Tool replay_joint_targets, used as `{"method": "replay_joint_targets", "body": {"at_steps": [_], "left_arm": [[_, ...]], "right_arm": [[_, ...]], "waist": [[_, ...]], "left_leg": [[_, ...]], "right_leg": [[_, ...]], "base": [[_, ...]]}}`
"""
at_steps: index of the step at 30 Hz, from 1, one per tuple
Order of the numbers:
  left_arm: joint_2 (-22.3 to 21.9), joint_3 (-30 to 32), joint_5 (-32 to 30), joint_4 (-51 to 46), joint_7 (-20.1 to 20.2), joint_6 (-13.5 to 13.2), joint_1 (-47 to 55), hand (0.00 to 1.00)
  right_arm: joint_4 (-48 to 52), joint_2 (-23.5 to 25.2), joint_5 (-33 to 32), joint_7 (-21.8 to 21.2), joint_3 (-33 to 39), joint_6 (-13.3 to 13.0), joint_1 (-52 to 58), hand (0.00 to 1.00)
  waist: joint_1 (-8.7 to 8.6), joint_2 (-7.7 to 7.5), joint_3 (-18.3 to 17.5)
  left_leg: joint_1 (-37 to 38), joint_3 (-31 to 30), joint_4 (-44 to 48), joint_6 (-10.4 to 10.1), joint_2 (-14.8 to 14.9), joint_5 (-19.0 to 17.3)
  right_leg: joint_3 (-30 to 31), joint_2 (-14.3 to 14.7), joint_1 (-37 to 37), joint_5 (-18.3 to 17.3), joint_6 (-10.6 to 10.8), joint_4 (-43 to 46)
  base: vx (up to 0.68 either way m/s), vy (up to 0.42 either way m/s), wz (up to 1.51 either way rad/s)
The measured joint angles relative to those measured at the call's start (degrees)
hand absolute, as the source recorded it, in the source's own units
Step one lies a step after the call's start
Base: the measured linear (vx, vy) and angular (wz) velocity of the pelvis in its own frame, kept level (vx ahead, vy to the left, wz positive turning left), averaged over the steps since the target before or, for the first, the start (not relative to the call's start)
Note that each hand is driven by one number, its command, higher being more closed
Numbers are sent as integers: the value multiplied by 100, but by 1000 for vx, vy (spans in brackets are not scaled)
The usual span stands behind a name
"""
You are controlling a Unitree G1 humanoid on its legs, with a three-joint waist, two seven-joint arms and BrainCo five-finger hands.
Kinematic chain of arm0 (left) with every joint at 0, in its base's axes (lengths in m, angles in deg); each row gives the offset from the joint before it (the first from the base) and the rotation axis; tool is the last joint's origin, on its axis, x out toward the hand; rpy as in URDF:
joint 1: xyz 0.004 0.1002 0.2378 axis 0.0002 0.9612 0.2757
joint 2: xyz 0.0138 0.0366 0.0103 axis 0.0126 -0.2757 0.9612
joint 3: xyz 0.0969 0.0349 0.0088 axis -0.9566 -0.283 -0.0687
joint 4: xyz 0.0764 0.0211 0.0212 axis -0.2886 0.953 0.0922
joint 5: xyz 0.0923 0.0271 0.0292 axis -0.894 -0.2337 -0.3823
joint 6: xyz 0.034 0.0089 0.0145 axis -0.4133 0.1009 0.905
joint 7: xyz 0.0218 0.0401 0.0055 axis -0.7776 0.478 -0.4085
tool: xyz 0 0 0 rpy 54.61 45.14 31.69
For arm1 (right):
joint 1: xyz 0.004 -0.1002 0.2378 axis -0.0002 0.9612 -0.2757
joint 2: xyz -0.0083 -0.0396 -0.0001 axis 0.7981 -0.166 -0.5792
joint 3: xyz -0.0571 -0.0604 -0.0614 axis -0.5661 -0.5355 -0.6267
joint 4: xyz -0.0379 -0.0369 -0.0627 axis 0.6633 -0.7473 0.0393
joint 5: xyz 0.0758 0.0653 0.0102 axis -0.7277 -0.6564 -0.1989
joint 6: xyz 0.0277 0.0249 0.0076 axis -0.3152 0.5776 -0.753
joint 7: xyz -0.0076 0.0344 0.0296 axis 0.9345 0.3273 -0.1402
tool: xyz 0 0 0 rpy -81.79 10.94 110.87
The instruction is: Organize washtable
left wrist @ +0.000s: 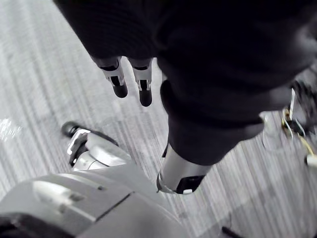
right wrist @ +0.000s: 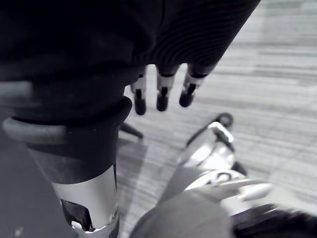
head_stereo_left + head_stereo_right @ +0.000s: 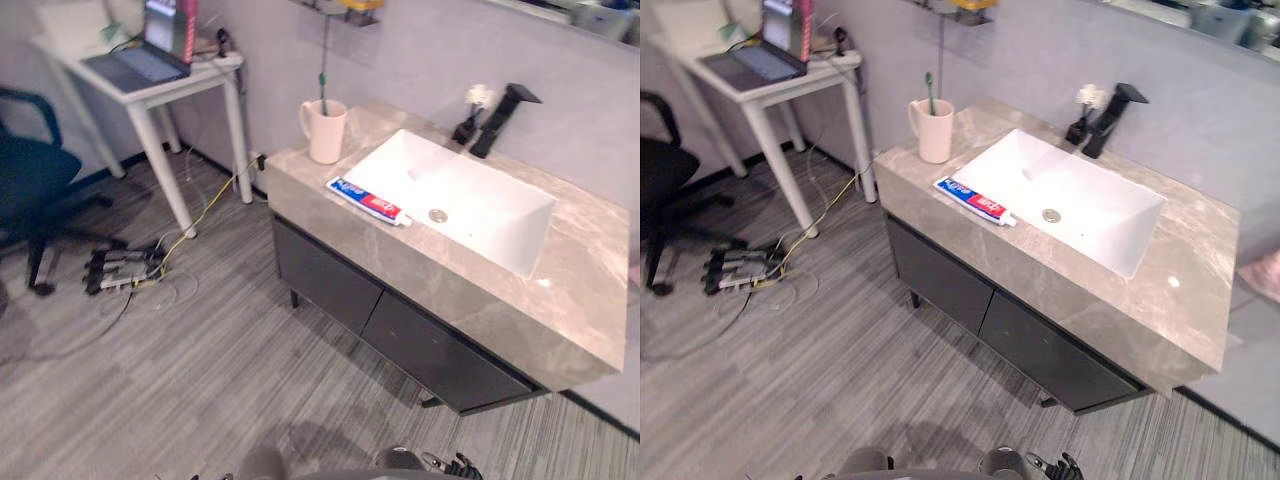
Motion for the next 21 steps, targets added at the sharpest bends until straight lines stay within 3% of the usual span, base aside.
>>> {"method": "replay_joint_targets", "body": {"at_steps": [1, 3, 5, 6, 9, 12, 14, 15, 16, 17, 18, 20, 21], "left_arm": [[45, -207, -211, 39, 5, 28, -34, 0], [96, -411, -428, 122, 15, 57, -28, 0], [103, -448, -601, 157, 33, 163, -28, 0], [64, -444, -634, 254, 52, 205, -14, 0], [2, -394, -648, 376, 99, 217, -109, 0], [-119, -341, -882, 381, 156, 237, -286, 0], [-134, -355, -1011, 381, 166, 239, -429, 0], [-134, -355, -1042, 378, 178, 235, -464, 0], [-171, -321, -1048, 377, 179, 237, -522, 0], [-276, -287, -1098, 313, 218, 229, -582, 0], [-291, -250, -1098, 274, 274, 227, -621, 0], [-451, -119, -1082, 110, 282, 227, -702, 0], [-530, -66, -1028, 57, 284, 223, -727, 0]], "right_arm": [[94, 24, -171, 1, 96, 6, 28, 0], [181, 50, -331, -5, 146, 7, 104, 0], [189, 59, -326, -10, 206, 11, 137, 0], [197, 27, -314, -16, 208, 12, 152, 0], [274, -6, -305, -18, 211, 14, 127, 0], [396, -86, -234, -14, 209, 25, 164, 0], [396, -88, -123, -14, 207, 58, 165, 0], [398, -82, -47, -14, 197, 64, 200, 0], [412, -85, -31, -17, 214, 65, 240, 0], [450, -149, -10, -18, 178, 73, 183, 0], [503, -148, 1, -25, 175, 71, 179, 0], [616, -156, 48, -18, 138, 87, 193, 0], [710, -188, 84, -3, -7, 106, 166, 0]], "waist": [[-18, 49, -17], [-131, 119, 5], [-138, 126, 10], [-126, 206, 22], [-241, 343, 109], [-267, 566, 267], [-282, 610, 304], [-279, 584, 318], [-270, 549, 333], [-246, 690, 391], [-257, 702, 401], [-248, 705, 414], [-228, 676, 436]], "left_leg": [[213, 243, -289, 171, -67, 100], [600, 656, -710, 418, -146, 253], [1209, 1071, -1183, 543, -218, 318], [1669, 1389, -1636, 631, -226, 400], [2126, 1789, -2265, 651, -228, 521], [2466, 2075, -2779, 614, -153, 572], [2562, 2103, -3032, 597, -160, 578], [2692, 2067, -3244, 501, -227, 606], [2887, 2042, -3346, 367, -223, 589], [2949, 2061, -3254, 155, -110, 706], [2928, 2043, -3077, 39, -79, 776], [2506, 1956, -1794, -160, 86, 898], [1990, 1749, -419, -490, 353, 1082]], "right_leg": [[-235, -78, -275, 519, -327, 229], [-587, -198, -632, 1029, -589, 734], [-1204, -119, -852, 753, -422, 1549], [-1771, 84, -850, 180, -179, 1877], [-2983, 370, -852, -490, -51, 1635], [-4011, 552, -941, -552, -89, 415], [-4516, 519, -1032, -361, -58, -440], [-4850, 504, -892, 7, -178, -1034], [-4917, 502, -799, 317, -715, -1112], [-4988, 533, -703, 108, -687, -1019], [-5020, 499, -639, 24, -669, -1007], [-5058, 470, -297, -158, -645, -1142], [-5030, 528, 55, -206, -593, -1400]], "base": [[57, 383, -86], [65, 360, -86], [148, 317, -108], [143, 189, -99], [159, 126, -79], [245, 90, -48], [340, 24, -4], [483, -26, 10], [528, -63, 8], [471, -92, 13], [476, -141, 21], [392, -162, 24], [464, -151, 0]]}}
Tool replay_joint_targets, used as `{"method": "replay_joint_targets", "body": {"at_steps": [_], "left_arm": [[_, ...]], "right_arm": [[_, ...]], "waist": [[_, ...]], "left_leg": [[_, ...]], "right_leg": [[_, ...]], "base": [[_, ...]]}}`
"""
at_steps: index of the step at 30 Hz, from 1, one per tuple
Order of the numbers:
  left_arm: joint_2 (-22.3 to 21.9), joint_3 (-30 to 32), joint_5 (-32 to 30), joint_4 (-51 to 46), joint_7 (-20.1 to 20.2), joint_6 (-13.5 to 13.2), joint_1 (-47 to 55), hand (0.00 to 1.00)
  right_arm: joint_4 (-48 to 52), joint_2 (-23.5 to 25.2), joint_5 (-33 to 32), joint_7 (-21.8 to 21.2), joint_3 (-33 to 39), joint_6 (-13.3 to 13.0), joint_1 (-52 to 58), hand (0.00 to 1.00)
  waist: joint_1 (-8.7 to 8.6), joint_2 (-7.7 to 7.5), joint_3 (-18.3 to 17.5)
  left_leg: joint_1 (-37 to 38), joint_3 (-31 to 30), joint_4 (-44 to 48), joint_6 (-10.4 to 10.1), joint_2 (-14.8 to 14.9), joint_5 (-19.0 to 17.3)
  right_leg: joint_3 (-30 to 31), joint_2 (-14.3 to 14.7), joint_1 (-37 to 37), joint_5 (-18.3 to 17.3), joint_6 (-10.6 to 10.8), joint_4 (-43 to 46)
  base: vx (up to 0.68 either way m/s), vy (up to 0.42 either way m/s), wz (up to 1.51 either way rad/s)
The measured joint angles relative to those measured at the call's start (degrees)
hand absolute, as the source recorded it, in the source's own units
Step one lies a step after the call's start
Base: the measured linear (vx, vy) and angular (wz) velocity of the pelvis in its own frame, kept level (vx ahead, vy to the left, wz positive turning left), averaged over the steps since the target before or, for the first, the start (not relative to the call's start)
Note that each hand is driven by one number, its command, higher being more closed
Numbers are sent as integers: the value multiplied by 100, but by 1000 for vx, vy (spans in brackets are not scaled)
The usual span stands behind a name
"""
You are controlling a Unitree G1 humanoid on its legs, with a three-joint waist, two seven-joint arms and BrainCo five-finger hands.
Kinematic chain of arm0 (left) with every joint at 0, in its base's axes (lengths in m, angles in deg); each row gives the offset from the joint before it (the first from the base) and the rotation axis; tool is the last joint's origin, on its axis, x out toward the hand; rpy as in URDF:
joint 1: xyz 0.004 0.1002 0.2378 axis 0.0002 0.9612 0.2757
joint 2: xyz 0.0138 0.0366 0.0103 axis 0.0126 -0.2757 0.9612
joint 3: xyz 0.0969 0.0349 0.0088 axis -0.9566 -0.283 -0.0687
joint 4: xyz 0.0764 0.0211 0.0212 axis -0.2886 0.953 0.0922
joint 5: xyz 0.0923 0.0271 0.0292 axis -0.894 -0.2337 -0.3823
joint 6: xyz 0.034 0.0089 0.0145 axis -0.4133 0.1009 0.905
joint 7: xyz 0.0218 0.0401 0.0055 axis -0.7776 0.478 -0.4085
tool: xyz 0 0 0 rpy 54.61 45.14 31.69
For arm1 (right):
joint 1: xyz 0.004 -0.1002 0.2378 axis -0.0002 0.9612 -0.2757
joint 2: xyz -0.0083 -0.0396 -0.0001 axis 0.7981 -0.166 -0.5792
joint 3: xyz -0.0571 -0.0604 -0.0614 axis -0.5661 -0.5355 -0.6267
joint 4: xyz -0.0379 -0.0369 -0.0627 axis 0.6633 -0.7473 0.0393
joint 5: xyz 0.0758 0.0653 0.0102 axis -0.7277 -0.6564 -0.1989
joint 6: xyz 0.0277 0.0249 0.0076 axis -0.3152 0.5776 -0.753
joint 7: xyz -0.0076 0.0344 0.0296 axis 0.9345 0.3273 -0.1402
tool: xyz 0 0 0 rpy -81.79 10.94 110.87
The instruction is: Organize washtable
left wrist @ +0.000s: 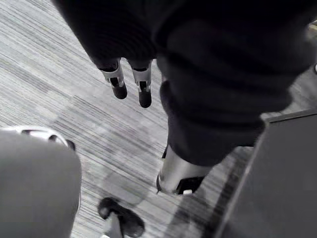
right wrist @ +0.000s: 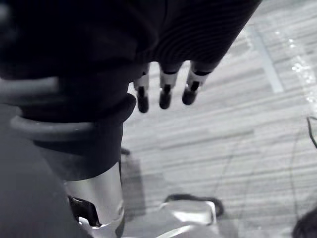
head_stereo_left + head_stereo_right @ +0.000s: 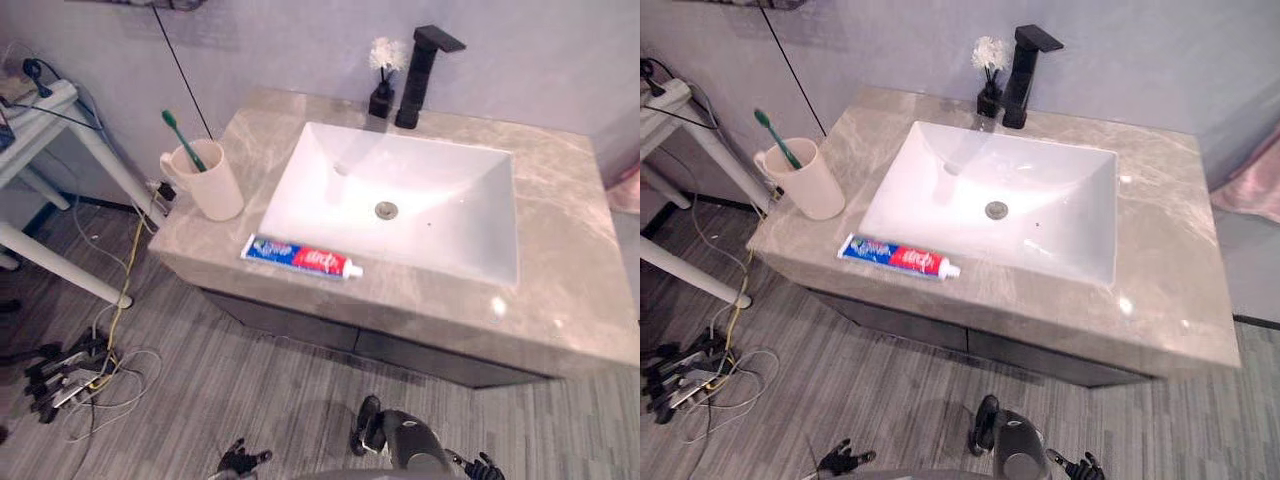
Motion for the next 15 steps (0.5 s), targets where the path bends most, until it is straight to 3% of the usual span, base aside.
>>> {"method": "replay_joint_targets", "body": {"at_steps": [1, 2, 4, 6, 7, 8, 9, 10, 15], "left_arm": [[-116, 165, 44, -174, 4, -21, 22, 0], [-104, 211, 90, -219, 3, -36, 29, 0], [-122, 309, 317, -323, -16, -42, 26, 0], [-116, 316, 501, -346, -28, -100, 33, 0], [-124, 381, 692, -368, -69, -153, 38, 0], [-120, 373, 713, -361, -100, -152, 37, 0], [-119, 358, 738, -335, -135, -150, 37, 0], [-161, 360, 799, -287, -139, -146, 35, 0], [121, 409, 863, -105, -140, -126, 43, 0]], "right_arm": [[206, -17, -18, 9, -168, 10, -47, 0], [313, -28, -40, 20, -235, -10, -71, 0], [559, 45, -236, 100, -433, -30, -312, 0], [428, 98, -346, 163, -402, -23, -285, 0], [417, 118, -348, 145, -475, -72, -326, 0], [412, 117, -348, 137, -484, -87, -342, 0], [391, 109, -347, 122, -495, -123, -351, 0], [352, 48, -346, 121, -472, -162, -356, 0], [48, 293, -345, 62, -329, -176, -194, 0]], "waist": [[23, -23, 17], [46, -16, 13], [191, -161, 51], [339, -182, 52], [445, -182, 46], [448, -183, 39], [443, -154, 11], [442, -46, -58], [386, -549, -287]], "left_leg": [[-470, -201, 1197, -66, 228, 27], [-620, -212, 1590, -57, 345, 20], [-1038, -67, 1928, 101, 548, -72], [-1186, -10, 1487, 245, 627, -155], [-1302, -136, 458, 282, 614, -151], [-1310, -234, 4, 292, 563, -128], [-1322, -424, -893, 405, 494, 138], [-1326, -601, -1387, 286, 459, 649], [-1073, -341, -1473, 333, 83, 558]], "right_leg": [[65, 120, 357, -6, 11, -268], [121, 157, 529, -16, -4, -371], [457, 198, 1072, -13, 1, -709], [715, 199, 1221, 8, 34, -828], [1024, 179, 1274, 51, 104, -896], [1134, 180, 1288, 85, 159, -944], [1306, 188, 1286, 138, 295, -1020], [1492, 218, 1294, 142, 489, -1075], [1856, -138, 1416, 367, 857, -1461]], "base": [[385, -110, -17], [406, -74, -50], [298, -36, -69], [242, 65, -87], [280, 136, -110], [220, 179, -123], [208, 221, -89], [197, 242, -76], [107, 188, -33]]}}
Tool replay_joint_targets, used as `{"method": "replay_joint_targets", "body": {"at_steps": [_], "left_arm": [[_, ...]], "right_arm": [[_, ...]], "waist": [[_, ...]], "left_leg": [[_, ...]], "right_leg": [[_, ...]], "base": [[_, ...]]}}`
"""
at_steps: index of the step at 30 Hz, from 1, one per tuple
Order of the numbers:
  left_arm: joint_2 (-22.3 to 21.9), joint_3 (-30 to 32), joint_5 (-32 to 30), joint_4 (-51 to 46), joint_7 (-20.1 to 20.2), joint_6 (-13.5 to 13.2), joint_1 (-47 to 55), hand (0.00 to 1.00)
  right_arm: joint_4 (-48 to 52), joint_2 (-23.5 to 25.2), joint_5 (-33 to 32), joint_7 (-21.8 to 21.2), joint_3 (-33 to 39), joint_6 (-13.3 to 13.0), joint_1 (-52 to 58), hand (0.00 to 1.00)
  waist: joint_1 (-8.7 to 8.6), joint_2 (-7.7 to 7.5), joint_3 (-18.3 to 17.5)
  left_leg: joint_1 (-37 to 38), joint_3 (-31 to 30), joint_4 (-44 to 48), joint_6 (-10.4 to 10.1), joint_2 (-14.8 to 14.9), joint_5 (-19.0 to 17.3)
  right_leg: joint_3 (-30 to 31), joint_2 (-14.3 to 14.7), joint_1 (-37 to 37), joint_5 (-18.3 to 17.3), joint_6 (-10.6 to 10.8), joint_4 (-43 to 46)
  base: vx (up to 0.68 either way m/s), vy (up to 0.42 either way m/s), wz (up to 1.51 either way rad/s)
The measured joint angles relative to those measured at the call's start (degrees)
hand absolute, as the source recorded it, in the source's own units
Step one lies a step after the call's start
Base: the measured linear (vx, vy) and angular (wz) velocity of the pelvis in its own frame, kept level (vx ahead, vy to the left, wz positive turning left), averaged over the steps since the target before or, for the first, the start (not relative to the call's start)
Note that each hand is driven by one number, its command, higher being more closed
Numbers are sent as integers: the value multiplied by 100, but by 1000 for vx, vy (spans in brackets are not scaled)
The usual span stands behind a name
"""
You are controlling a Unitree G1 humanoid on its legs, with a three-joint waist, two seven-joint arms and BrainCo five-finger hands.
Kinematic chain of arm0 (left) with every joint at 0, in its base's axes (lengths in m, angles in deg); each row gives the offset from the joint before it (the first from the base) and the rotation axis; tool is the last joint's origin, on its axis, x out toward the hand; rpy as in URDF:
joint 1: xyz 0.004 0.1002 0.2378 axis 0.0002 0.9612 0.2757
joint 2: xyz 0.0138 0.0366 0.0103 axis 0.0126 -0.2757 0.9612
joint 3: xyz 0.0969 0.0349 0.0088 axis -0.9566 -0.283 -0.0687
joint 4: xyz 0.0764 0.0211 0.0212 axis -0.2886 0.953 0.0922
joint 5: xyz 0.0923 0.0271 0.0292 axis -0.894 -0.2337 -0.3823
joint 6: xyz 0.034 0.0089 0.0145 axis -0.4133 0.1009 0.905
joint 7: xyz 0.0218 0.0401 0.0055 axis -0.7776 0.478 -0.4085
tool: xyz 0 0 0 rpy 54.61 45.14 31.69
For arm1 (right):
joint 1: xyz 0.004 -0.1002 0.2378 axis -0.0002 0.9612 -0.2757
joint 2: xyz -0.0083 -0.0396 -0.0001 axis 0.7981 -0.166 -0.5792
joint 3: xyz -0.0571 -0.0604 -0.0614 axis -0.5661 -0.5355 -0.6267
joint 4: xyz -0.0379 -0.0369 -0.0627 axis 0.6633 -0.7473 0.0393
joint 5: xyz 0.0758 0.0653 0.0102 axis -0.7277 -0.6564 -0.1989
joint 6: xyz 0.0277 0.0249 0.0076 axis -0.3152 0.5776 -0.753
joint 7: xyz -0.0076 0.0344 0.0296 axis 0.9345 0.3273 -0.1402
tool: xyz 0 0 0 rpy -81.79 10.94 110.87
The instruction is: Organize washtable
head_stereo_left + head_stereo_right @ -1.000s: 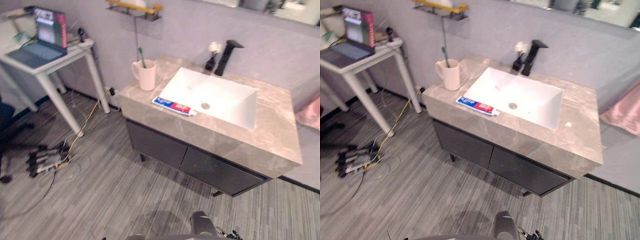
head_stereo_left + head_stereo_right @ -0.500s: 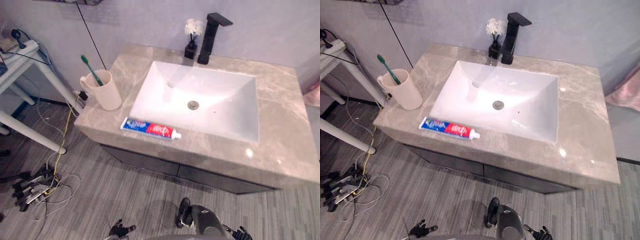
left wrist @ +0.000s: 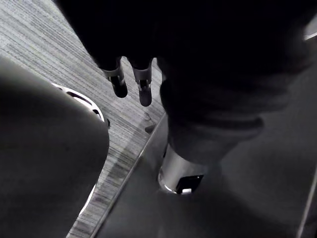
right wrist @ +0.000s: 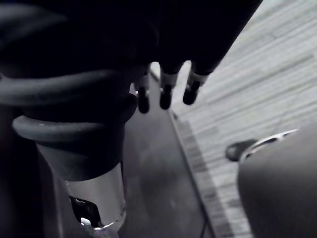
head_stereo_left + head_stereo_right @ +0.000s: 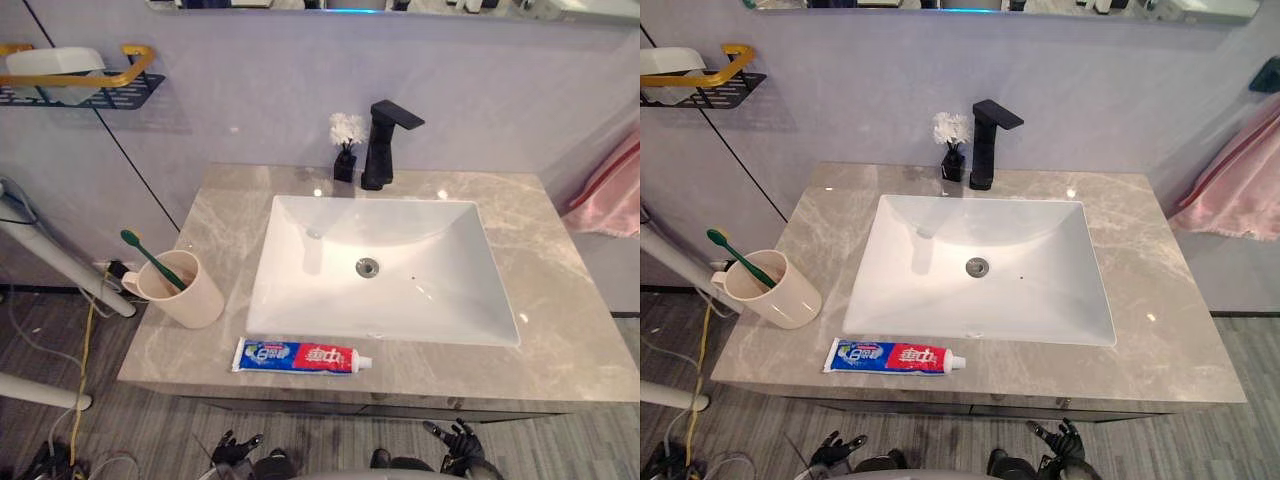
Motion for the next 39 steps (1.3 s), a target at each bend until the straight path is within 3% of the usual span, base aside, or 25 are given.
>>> {"method": "replay_joint_targets", "body": {"at_steps": [6, 8, 9, 13, 15, 17, 18, 20, 21, 23, 25, 26, 29, 31, 34, 35, 39], "left_arm": [[-97, 159, 25, 22, 22, 38, 3, 0], [-166, 150, 24, 21, 22, 43, -3, 0], [-171, 102, 19, 6, 26, 37, 0, 0], [28, -310, -203, -90, 29, -37, 13, 0], [103, -539, -366, -94, 28, -50, 24, 0], [90, -570, -443, -102, 30, -81, 42, 0], [71, -586, -489, -92, 38, -80, 41, 0], [187, -576, -556, -58, 153, -69, 56, 0], [176, -583, -541, -58, 286, -69, 99, 0], [208, -645, -549, -103, 382, -54, 147, 0], [141, -691, -542, -94, 379, -83, 155, 0], [76, -701, -534, -70, 380, -95, 158, 0], [57, -642, -411, 19, 381, -94, 152, 0], [50, -425, -404, 40, 394, -85, 142, 0], [-35, -248, -408, 121, 408, -83, 138, 0], [-30, -79, -303, 210, 499, -74, 39, 0], [-30, -78, -303, 211, 499, -74, 39, 0]], "right_arm": [[-330, -67, 12, -54, 581, 51, 147, 0], [-366, -112, 8, -50, 696, 133, 297, 0], [-351, -56, -1, -51, 795, 173, 408, 0], [-7, 147, -10, -55, 761, 239, 625, 0], [173, 181, -4, -60, 718, 247, 623, 0], [318, 113, 3, -63, 519, 259, 598, 0], [332, 45, 13, -69, 334, 257, 530, 0], [322, 7, 6, -66, 292, 265, 529, 0], [314, 23, 4, -74, 253, 252, 537, 0], [299, 20, 7, -120, 171, 244, 544, 0], [-25, -92, 8, -248, 95, 234, 431, 0], [-472, -229, 27, -433, 102, 261, 287, 0], [-839, -346, 70, -595, 244, 290, 168, 0], [-895, -306, 56, -659, 429, 296, 160, 0], [-995, -302, -48, -693, 594, 303, 160, 0], [-1270, -249, -230, -693, 595, 294, 54, 0], [-1269, -249, -231, -693, 596, 293, 54, 0]], "waist": [[-113, 201, 10], [-124, 293, 15], [-138, 315, 21], [-225, 58, 18], [-213, 89, 40], [-132, 107, 26], [-81, 141, 18], [-102, 183, 6], [-87, 181, 2], [-74, 164, -15], [-60, 85, -130], [-22, 112, -229], [94, 146, -251], [115, 120, -232], [140, 179, -264], [234, 12, -221], [234, 12, -220]], "left_leg": [[5, -159, 672, 25, 91, -704], [-205, -316, 930, 177, 90, -987], [-263, -368, 1008, 280, -28, -1063], [-284, -286, 993, 433, -425, -1121], [-228, 90, 967, 512, -431, -1097], [-87, 520, 686, 776, -385, -925], [34, 779, 416, 866, -330, -804], [183, 1011, 54, 874, -230, -591], [273, 1123, -121, 797, -165, -459], [354, 1168, -322, 733, -177, -298], [350, 1175, -696, 721, -399, -27], [429, 1135, -1227, 698, -606, 326], [659, 1092, -2018, 638, -817, 836], [674, 1024, -2049, 588, -865, 895], [763, 923, -2051, 531, -803, 934], [827, 814, -2053, 536, -883, 872], [823, 806, -2053, 536, -884, 872]], "right_leg": [[366, -67, -92, 56, 118, 164], [372, -83, -296, 43, 197, 364], [250, -231, -351, 2, 296, 568], [-86, -769, -427, 61, 461, 801], [-94, -902, -430, 232, 492, 710], [-384, -911, -440, 623, 269, 517], [-793, -927, -545, 685, 21, 722], [-1061, -921, -660, 536, -145, 1617], [-1021, -867, -622, 341, -153, 2155], [-999, -749, -377, 230, -34, 2281], [-1008, -683, -54, 80, 143, 1453], [-1027, -603, 171, 53, 111, 692], [-1015, -495, 432, 23, 158, -24], [-1020, -480, 567, -66, 289, -188], [-980, -446, 606, -147, 282, -133], [-963, -424, 783, -165, 215, -300], [-969, -424, 783, -165, 215, -301]], "base": [[-37, 160, -40], [-109, 164, -5], [-148, 227, 27], [-153, 196, 25], [-137, 173, -28], [-154, 137, -87], [-139, 117, -109], [-80, 110, -88], [-26, 43, -58], [24, -22, -33], [20, -83, 3], [1, -126, 15], [-43, -113, 11], [-86, -103, 10], [-43, -51, -4], [0, 0, 0], [0, 0, 0]]}}
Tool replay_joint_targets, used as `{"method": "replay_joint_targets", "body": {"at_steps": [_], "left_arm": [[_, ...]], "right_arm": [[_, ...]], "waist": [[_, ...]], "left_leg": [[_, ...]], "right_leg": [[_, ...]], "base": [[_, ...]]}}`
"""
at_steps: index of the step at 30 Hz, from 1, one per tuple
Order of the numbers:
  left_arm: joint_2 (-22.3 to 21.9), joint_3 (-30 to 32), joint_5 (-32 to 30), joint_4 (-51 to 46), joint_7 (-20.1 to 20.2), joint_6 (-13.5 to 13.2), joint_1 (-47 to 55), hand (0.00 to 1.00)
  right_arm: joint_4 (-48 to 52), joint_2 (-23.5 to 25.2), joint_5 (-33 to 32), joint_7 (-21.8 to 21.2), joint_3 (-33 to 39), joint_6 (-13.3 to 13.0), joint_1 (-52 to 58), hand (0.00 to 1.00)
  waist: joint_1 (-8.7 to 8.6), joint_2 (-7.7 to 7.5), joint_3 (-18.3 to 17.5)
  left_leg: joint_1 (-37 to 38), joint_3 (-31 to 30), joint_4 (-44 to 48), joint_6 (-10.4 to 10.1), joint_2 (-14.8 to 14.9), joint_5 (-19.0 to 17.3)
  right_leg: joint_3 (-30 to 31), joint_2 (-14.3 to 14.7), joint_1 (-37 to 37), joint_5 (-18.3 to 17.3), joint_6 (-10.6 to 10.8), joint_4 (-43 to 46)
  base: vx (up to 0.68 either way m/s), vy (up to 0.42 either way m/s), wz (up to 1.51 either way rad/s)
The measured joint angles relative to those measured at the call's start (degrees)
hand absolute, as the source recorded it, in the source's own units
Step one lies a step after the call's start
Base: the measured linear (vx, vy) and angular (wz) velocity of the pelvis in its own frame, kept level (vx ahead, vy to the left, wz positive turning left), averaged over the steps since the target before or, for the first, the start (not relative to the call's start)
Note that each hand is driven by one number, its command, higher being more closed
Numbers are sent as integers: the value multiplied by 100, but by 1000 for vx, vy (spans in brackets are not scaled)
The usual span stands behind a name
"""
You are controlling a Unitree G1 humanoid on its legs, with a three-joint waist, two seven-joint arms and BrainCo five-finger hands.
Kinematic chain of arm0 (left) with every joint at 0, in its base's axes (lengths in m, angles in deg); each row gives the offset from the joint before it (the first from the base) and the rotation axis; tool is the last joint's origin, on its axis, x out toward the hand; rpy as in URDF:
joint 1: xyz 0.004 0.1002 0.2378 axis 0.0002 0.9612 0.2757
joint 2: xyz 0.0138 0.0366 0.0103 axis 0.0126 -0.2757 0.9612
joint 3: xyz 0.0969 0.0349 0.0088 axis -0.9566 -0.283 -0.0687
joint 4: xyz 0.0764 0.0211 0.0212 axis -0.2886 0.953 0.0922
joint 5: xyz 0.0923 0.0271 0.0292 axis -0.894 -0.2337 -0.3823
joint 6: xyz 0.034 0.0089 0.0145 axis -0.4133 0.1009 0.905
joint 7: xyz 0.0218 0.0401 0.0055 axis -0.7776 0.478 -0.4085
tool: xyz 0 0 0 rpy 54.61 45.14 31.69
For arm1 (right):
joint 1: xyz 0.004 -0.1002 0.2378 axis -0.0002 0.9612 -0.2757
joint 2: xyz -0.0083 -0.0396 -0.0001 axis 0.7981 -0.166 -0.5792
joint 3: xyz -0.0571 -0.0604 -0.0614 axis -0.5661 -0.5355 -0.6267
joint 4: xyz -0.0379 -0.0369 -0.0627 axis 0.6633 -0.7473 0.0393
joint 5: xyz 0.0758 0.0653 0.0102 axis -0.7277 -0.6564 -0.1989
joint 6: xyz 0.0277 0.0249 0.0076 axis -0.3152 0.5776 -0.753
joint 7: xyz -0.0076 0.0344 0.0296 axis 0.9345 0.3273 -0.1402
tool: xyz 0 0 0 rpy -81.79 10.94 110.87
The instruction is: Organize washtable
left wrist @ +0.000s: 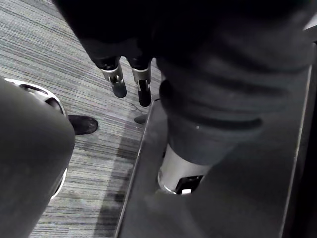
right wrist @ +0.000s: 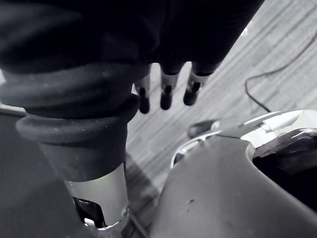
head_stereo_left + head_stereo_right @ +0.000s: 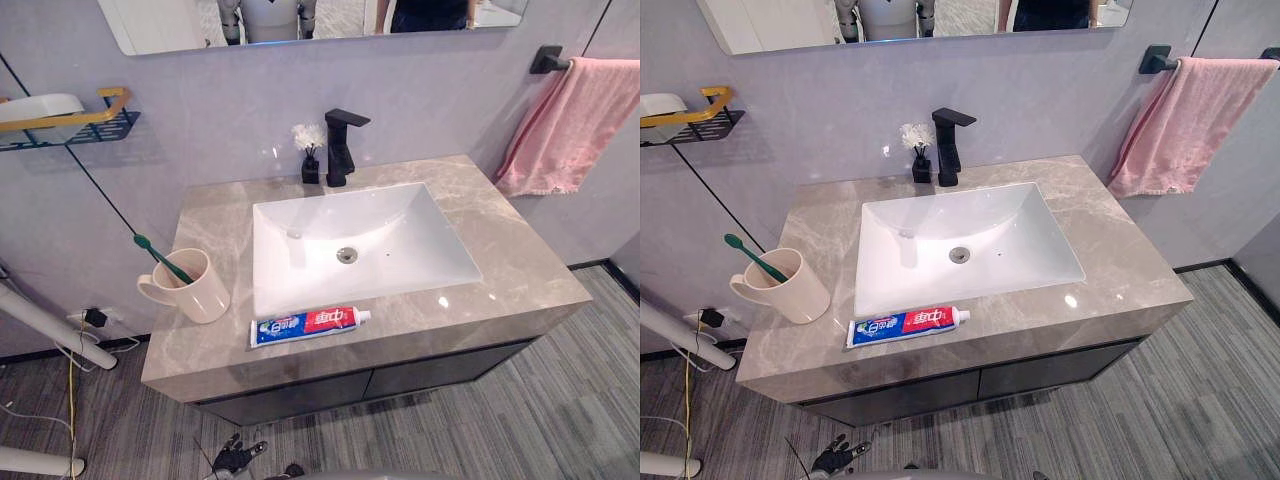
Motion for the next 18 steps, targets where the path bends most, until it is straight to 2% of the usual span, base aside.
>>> {"method": "replay_joint_targets", "body": {"at_steps": [6, 10, 14, 18], "left_arm": [[16, -81, -9, 51, -99, 15, -67, 0], [189, -518, -90, 60, -263, 80, -189, 0], [230, -617, -180, 112, -359, 111, -233, 0], [223, -398, -211, 161, -356, 115, -254, 0]], "right_arm": [[-34, -5, -226, 14, 19, -15, 5, 0], [-34, 12, -769, 68, 321, -23, -25, 0], [105, -59, -1421, 260, 1044, -68, -127, 0], [255, -222, -2092, 380, 1994, -221, -124, 0]], "waist": [[3, -10, 15], [0, -43, 86], [-1, -63, 102], [-28, -103, 146]], "left_leg": [[-76, -112, 3, 2, -14, 3], [-82, -76, 8, -2, -12, 0], [-77, 142, 43, -51, 19, -52], [-43, 198, 44, -100, 36, -96]], "right_leg": [[-126, -2, 2, 4, 11, -71], [-92, 3, -2, 58, 94, -154], [76, 57, -11, 233, 92, -412], [208, 71, -13, 307, 71, -540]], "base": [[7, 0, 10], [38, -1, -7], [38, -5, -31], [21, -24, -22]]}}
